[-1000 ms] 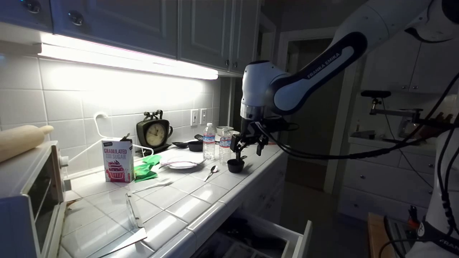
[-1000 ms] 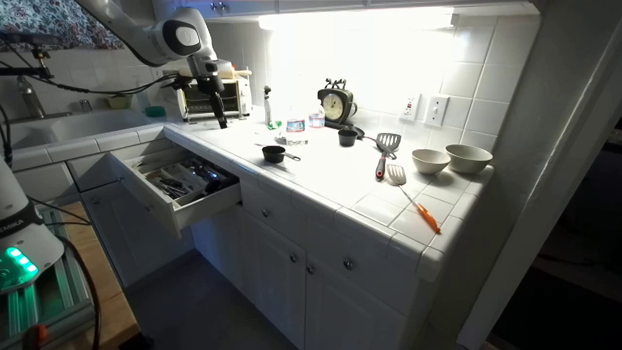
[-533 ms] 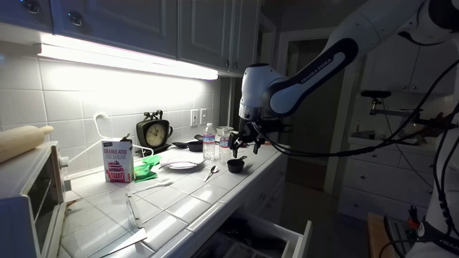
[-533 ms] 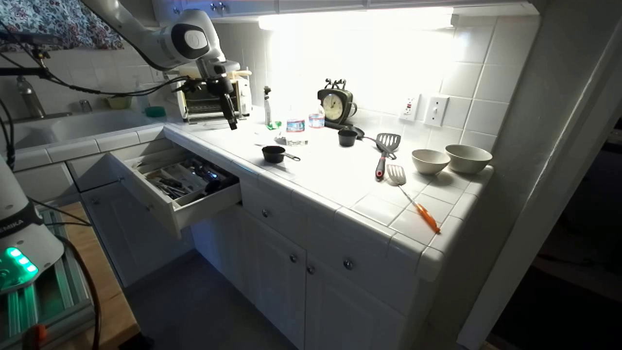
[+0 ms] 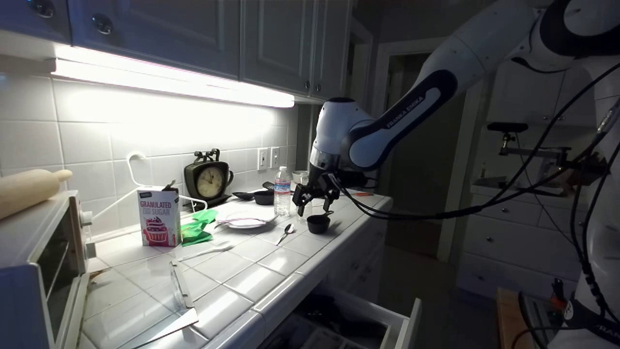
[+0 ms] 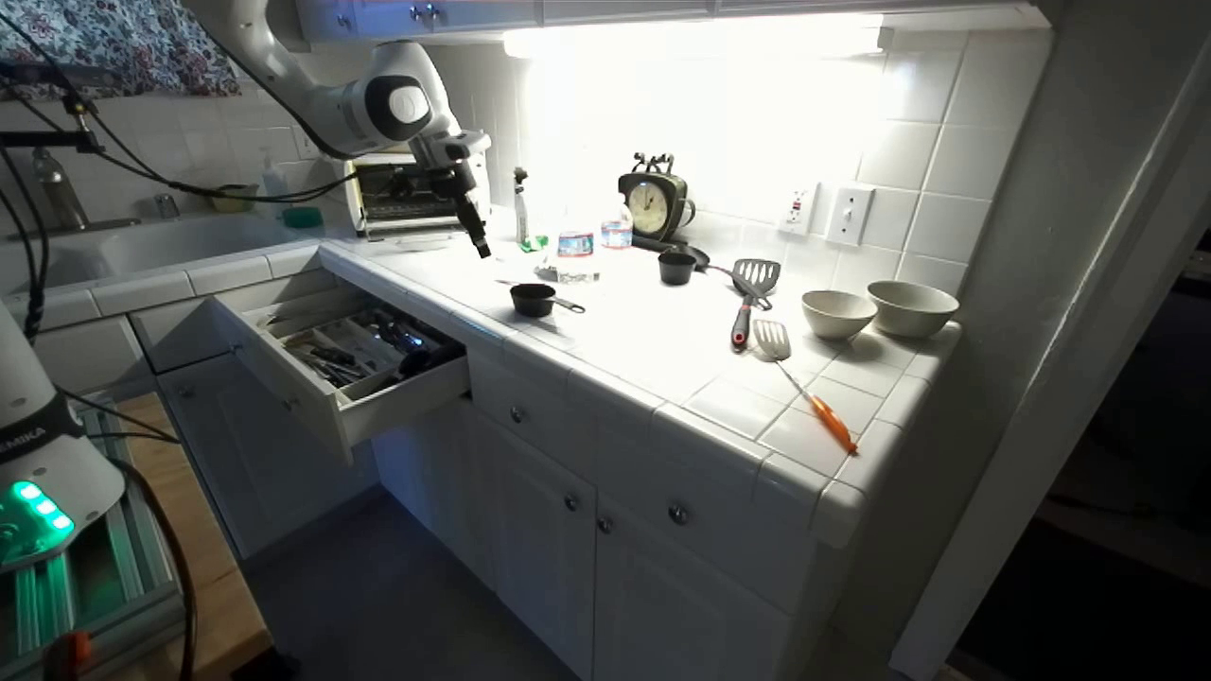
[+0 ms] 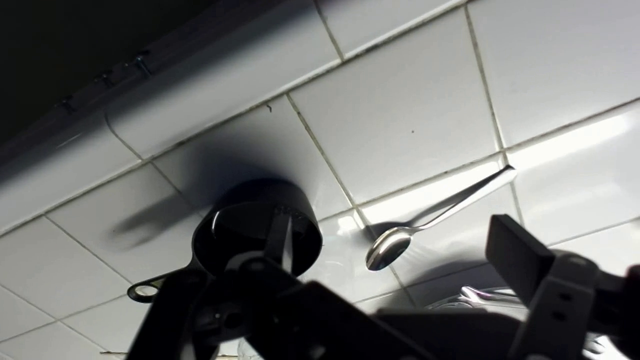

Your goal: Pick up the spoon and put it on the plate

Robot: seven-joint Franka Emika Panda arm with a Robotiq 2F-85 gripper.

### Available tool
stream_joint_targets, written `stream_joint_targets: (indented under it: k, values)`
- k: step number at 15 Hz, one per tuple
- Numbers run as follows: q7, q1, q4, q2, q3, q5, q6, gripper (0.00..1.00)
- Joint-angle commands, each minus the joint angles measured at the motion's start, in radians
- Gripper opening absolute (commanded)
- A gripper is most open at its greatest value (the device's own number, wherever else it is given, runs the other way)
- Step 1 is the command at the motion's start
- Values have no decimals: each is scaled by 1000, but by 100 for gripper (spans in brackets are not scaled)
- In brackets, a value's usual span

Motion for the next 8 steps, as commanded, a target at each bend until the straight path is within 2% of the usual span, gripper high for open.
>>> stream_joint_targets:
  k: [1,8]
  values:
    - [-17,36,74,77,-34,41,30,100]
    - [76,93,143,163,-81,93,57,100]
